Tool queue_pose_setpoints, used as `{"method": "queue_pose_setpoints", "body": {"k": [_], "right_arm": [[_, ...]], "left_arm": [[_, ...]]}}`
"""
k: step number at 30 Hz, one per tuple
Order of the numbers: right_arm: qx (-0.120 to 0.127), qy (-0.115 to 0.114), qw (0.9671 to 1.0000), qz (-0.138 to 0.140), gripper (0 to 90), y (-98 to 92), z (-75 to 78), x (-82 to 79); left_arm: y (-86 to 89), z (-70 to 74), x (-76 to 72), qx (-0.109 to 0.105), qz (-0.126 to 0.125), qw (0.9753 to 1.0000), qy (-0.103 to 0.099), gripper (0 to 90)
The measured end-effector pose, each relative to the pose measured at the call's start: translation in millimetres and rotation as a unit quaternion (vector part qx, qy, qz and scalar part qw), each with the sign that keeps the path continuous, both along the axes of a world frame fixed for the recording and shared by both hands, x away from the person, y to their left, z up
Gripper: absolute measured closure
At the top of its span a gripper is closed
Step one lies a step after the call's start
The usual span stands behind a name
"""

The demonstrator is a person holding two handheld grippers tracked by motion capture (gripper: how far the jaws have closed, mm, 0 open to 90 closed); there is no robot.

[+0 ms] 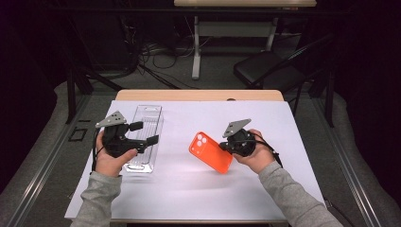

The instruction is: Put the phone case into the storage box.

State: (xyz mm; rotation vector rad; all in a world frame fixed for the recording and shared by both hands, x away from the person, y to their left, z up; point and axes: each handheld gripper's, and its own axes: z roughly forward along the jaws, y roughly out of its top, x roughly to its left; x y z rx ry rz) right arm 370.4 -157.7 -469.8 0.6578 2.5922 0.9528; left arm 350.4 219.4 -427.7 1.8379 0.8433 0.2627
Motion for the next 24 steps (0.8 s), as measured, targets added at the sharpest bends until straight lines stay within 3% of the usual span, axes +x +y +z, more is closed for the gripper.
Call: {"method": "queue_pose_setpoints", "body": {"k": [7,16,24], "right_arm": [[0.03,0.001,0.9992,-0.028,90.0,-2.4,-3.7,-4.0],[0.068,-0.005,0.9957,-0.063,90.0,-7.4,-5.7,-10.5],[0.111,-0.004,0.9894,-0.095,90.0,-11.2,-8.8,-14.6]], "left_arm": [[-5.0,-1.3,-0.1,-0.002,0.001,1.0,0.004,10.2],[-14.6,-5.3,0.2,-0.005,-0.004,0.9999,0.013,10.2],[-22.8,-6.1,-1.8,-0.013,-0.011,0.9997,0.015,10.2]]}}
